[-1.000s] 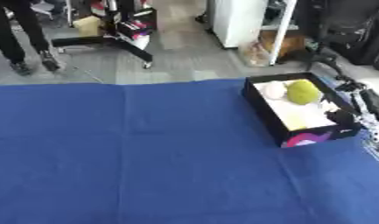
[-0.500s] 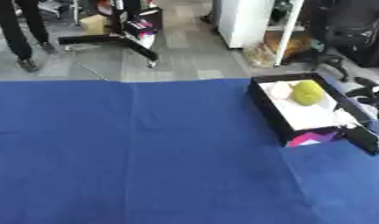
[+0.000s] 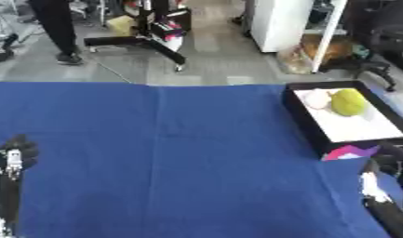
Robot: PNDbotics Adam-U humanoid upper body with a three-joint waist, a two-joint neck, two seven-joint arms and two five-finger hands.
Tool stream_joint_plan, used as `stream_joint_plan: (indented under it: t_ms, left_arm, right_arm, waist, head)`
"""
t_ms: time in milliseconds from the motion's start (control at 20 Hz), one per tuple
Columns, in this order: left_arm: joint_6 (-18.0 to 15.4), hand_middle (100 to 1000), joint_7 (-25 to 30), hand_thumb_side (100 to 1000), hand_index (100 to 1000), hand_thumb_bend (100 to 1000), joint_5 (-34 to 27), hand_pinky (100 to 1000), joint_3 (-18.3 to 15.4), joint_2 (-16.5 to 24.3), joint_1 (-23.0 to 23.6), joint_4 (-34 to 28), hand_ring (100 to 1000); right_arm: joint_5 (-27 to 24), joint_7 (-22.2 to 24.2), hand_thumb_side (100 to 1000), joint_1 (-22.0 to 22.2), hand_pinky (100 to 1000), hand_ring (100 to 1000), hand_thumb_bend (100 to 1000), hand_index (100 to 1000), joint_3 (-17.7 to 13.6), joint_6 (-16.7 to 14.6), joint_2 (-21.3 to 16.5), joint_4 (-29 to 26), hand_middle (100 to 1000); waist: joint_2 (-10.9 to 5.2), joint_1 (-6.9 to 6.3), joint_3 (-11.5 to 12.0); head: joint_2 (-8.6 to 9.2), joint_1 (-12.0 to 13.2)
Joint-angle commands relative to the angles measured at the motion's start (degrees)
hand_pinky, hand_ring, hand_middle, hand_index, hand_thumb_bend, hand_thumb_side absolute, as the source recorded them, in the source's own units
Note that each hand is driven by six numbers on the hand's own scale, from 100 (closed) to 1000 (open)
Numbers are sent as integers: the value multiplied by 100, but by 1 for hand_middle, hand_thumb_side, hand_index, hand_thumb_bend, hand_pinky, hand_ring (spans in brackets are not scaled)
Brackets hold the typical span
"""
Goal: Pick up the objects with one hand, pass them to the other hand, and then place them into the box on the other side of the table.
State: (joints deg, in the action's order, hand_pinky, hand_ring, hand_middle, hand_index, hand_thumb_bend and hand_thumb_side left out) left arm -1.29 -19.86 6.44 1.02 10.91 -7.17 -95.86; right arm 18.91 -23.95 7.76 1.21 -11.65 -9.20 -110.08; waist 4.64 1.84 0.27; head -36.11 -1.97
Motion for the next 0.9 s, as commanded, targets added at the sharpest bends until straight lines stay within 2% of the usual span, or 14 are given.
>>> stream_joint_plan:
  t_ms: [50,500,750,900]
  left_arm:
    - [-140,685,-2,941,833,100,23,763,30,15,-27,-25,719]
    - [-281,667,22,916,820,100,-123,761,67,-5,2,-101,704]
    - [-303,665,50,902,821,100,-99,761,64,11,93,-270,702]
    - [-281,665,56,895,821,100,-65,761,57,55,209,-392,702]
  right_arm:
    - [-14,19,448,-124,725,729,100,815,39,-165,150,130,525]
    - [-237,43,466,-111,722,717,100,805,142,-324,210,213,508]
    - [-184,131,447,-16,725,719,100,808,163,-351,177,-29,515]
    - [-122,174,447,54,726,719,100,809,161,-300,159,-148,516]
  waist:
    - [-92,-13,-38]
    - [-177,-49,-85]
    - [-233,-38,-56]
    - [-268,-52,-31]
  head:
    - [80,128]
    - [82,316]
    - [91,358]
    - [26,390]
